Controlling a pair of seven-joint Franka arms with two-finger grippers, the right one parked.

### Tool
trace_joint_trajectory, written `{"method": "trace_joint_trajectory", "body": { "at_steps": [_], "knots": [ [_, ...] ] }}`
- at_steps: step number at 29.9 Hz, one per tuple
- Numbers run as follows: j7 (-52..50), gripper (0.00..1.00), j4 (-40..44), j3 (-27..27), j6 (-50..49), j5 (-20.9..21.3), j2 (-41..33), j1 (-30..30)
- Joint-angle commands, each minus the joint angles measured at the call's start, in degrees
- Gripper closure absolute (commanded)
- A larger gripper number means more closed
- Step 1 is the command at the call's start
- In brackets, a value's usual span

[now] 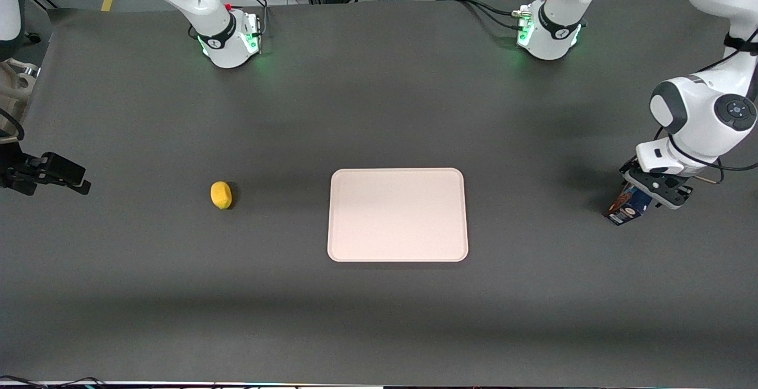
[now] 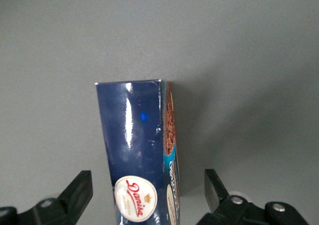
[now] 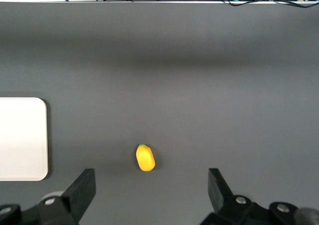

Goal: Place cookie box on tray

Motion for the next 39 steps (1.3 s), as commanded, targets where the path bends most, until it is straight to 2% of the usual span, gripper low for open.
{"method": "trace_joint_trajectory", "body": {
  "at_steps": [1,3,6,9,16,24,27,39],
  "knots": [
    [1.93,0.15,-0.73,0.11,1.23,-0.88,0.23,0.33],
    [2.19,0.26,-0.73,0.11,1.66,-0.88,0.58,0.68],
    [3.34,0.36,-0.73,0.11,2.11,-0.88,0.93,0.77],
    [3.43,0.54,-0.55,0.11,2.11,-0.88,0.94,0.69],
    [3.34,0.77,0.41,0.11,1.67,-0.88,1.37,0.60],
    [2.90,0.77,3.75,-0.15,-2.89,-1.32,1.02,0.51],
    [2.99,0.77,6.55,-0.24,-7.37,-2.81,0.50,0.25],
    [2.99,0.76,21.76,-0.24,-27.23,-3.08,-0.99,0.16]
  ]
}}
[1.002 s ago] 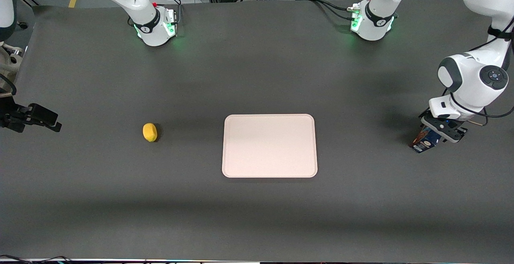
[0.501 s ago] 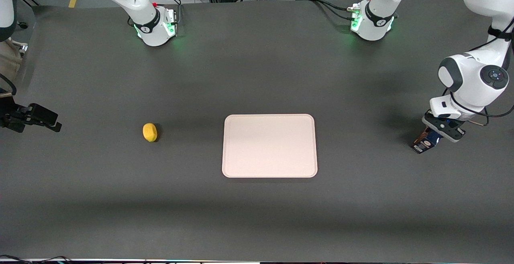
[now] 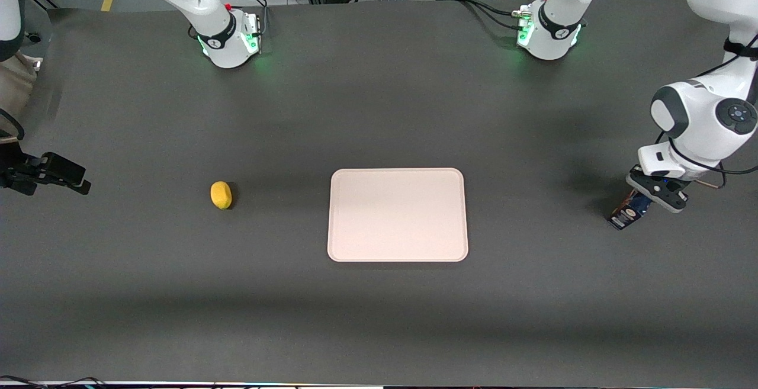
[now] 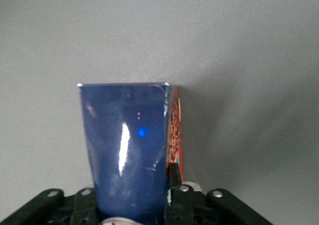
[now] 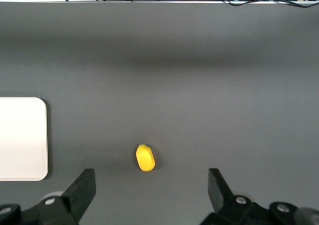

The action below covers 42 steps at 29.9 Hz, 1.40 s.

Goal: Place cookie box on tray

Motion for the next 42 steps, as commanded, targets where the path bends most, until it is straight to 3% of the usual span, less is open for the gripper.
{"method": "trace_joint_trajectory", "body": {
  "at_steps": [1,3,8,15,20,24,42],
  "knots": [
    [1.32,0.75,7.71,0.23,-10.00,-1.24,-1.27,-0.19],
    [1.32,0.70,10.78,0.23,-14.13,-1.85,-1.71,-0.10],
    [0.97,0.71,19.48,0.41,-26.08,-3.88,-1.81,-0.10],
    [-2.02,0.72,28.63,0.41,-36.81,-3.09,-1.80,-0.28],
    [-2.63,0.72,29.96,0.32,-38.32,-3.00,-1.80,-0.36],
    [-8.94,0.72,30.04,-0.90,-41.82,-3.09,-2.59,-0.71],
    [-57.80,0.72,28.81,-25.07,-45.35,-2.04,-4.79,-0.98]
  ]
}}
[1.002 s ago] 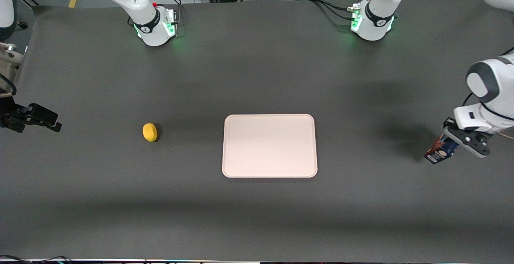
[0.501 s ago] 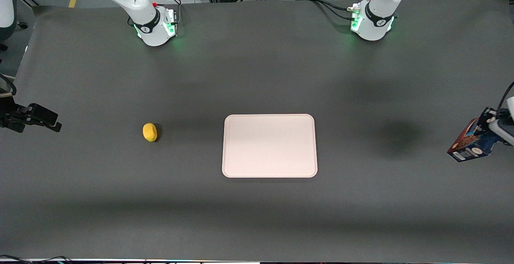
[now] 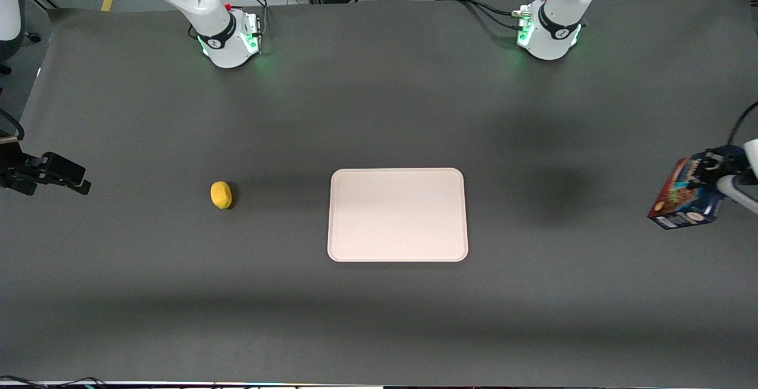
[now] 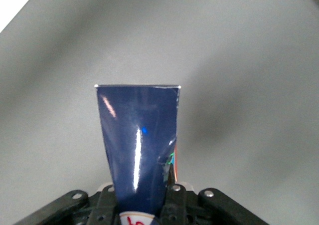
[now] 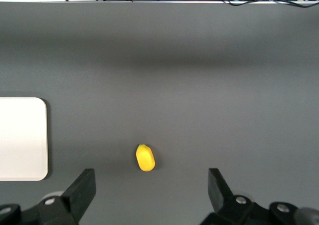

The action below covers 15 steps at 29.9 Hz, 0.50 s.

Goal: Place cookie box on tray

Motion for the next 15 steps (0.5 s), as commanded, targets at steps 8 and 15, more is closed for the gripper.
{"method": "trace_joint_trajectory", "body": {
  "at_steps": [8,15],
  "knots": [
    [-31.38,0.72,-2.17,-14.45,3.15,1.50,0.37,-0.83],
    [-42.90,0.71,-7.18,-20.17,11.15,1.93,0.81,-1.26]
  ]
}}
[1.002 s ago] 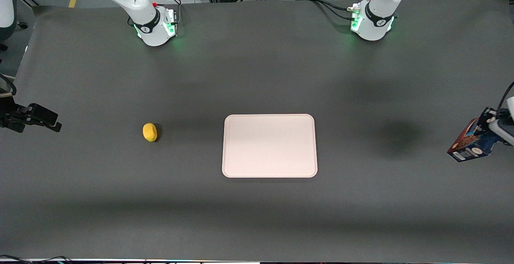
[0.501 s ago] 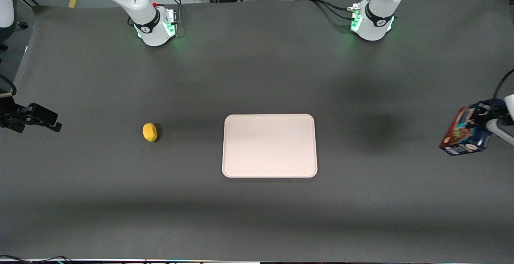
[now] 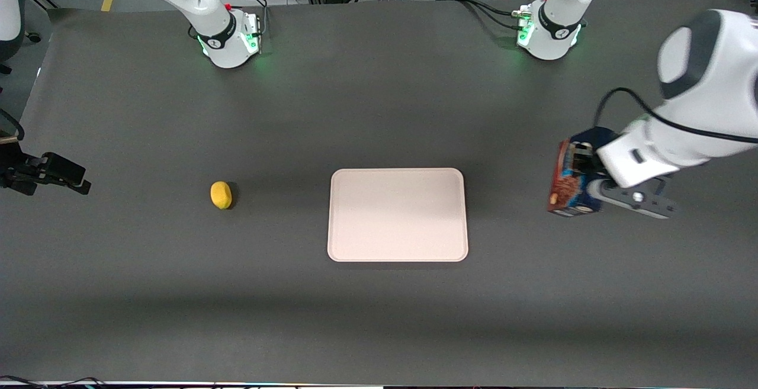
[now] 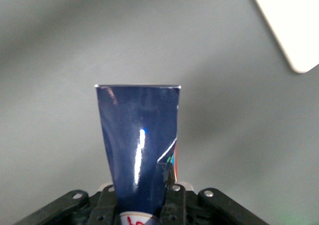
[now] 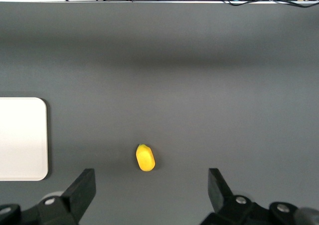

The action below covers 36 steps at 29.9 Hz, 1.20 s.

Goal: Place cookie box on tray

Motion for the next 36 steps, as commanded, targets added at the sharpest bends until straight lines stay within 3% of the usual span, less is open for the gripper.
{"method": "trace_joint_trajectory", "body": {
  "at_steps": [1,9,22,30,36],
  "knots": [
    [-9.29,0.71,-4.93,-3.70,6.98,1.54,-0.14,-0.20],
    [-21.16,0.72,-10.57,-8.36,16.12,8.22,2.84,-0.90],
    [-33.02,0.71,-12.15,-9.15,24.30,22.10,12.42,-3.62],
    [-42.52,0.71,-11.89,-9.15,26.77,33.35,18.66,-5.39],
    [-42.70,0.71,-11.71,-9.59,27.82,36.44,20.86,-5.39]
  ]
}}
